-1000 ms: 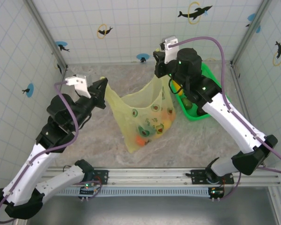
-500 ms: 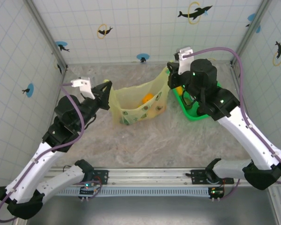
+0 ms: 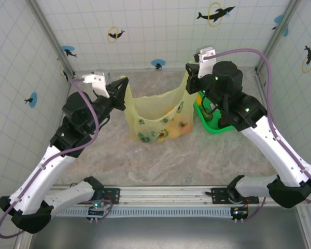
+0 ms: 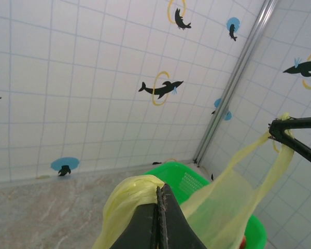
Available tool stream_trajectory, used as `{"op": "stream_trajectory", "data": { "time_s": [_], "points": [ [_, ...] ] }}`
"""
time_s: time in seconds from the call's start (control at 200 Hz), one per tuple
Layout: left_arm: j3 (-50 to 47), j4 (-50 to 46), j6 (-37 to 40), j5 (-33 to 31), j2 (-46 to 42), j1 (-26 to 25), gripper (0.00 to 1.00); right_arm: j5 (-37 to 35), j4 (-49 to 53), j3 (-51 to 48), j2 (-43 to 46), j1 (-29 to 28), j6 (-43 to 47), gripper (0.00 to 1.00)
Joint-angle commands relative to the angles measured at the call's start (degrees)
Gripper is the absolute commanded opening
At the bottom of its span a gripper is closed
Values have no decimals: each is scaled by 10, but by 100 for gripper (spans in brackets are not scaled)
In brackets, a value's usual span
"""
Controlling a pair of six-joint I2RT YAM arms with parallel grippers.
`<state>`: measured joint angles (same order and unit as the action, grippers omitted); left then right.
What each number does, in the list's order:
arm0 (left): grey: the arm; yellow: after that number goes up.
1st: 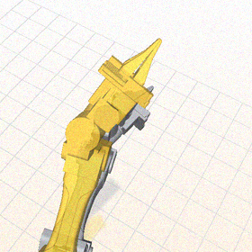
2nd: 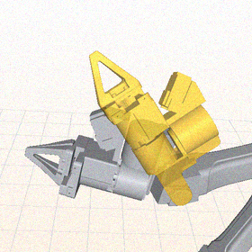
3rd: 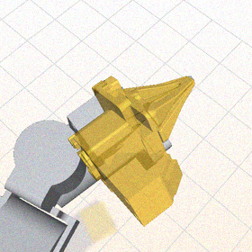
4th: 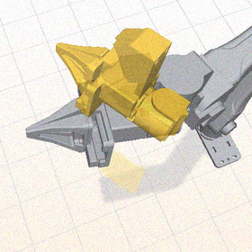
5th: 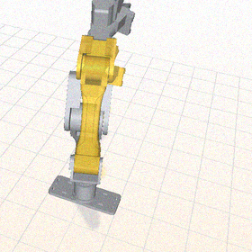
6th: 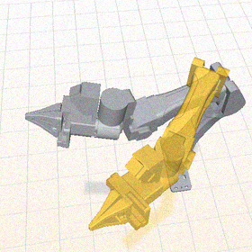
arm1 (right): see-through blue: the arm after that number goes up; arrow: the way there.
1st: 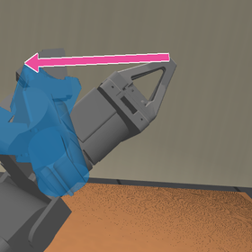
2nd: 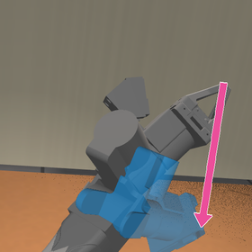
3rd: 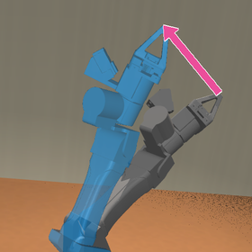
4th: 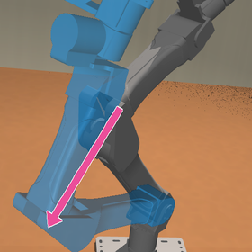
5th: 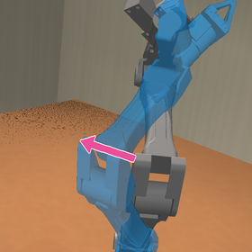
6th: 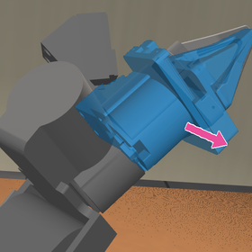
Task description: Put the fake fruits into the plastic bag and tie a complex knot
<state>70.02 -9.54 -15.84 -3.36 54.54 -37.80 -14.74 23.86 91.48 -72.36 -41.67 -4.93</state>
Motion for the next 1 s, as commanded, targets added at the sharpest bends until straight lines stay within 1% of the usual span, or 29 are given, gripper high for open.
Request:
{"op": "stream_trajectory", "data": {
  "time_s": [0.0, 0.125, 0.24, 0.27, 0.285, 0.32, 0.375, 0.555, 0.575, 0.595, 0.631, 0.636, 0.641, 0.671, 0.711, 0.831, 0.921, 0.996],
  "points": [
    [33, 17, 19, 16, 2, 11, 0, -9, -9, 23, 9, -3, 5, 0],
    [12, 26, 18, 32, -8, 12, 0, -16, -10, -11, 28, -5, 1, 0],
    [-52, 46, 9, 40, -24, 18, 0, -25, -44, -114, 64, -4, 3, 0],
    [-65, 51, 9, 53, -27, 21, 0, -27, -55, -144, 75, -3, 4, 0],
    [-72, 54, -10, 59, -27, 22, 0, -27, -60, -157, 78, -3, 4, 0],
    [-84, 62, -18, 75, -30, 25, 0, -27, -72, -187, 89, -1, 3, 0],
    [-97, 75, -25, 98, -34, 26, 0, -24, -80, -213, 97, 3, -1, 0],
    [-91, 97, -25, 188, -26, 26, 0, -6, -101, -232, 106, 13, -16, 0],
    [-90, 98, -26, 193, -24, 26, 0, -2, -103, -231, 107, 13, -16, 3],
    [-88, 100, -28, 196, -23, 25, 0, 2, -102, -228, 106, 13, -15, 8],
    [-87, 104, -31, 200, -22, 26, 0, 11, -105, -225, 107, 13, -13, 21],
    [-87, 104, -31, 201, -22, 26, 0, 12, -105, -223, 106, 13, -13, 26],
    [-86, 105, -31, 202, -22, 26, 0, 12, -105, -223, 106, 13, -13, 26],
    [-86, 109, -32, 206, -23, 25, 0, 21, -108, -221, 105, 13, -11, 38],
    [-87, 111, -32, 208, -24, 26, 0, 35, -113, -219, 106, 13, -6, 47],
    [-94, 116, -30, 206, -32, 26, 0, 77, -131, -216, 116, 12, 5, 58],
    [-103, 118, -32, 209, -37, 26, 0, 94, -146, -218, 126, 6, 18, 60],
    [-108, 118, -32, 215, -38, 26, 0, 117, -164, -226, 135, -2, 32, 59]
  ]
}}
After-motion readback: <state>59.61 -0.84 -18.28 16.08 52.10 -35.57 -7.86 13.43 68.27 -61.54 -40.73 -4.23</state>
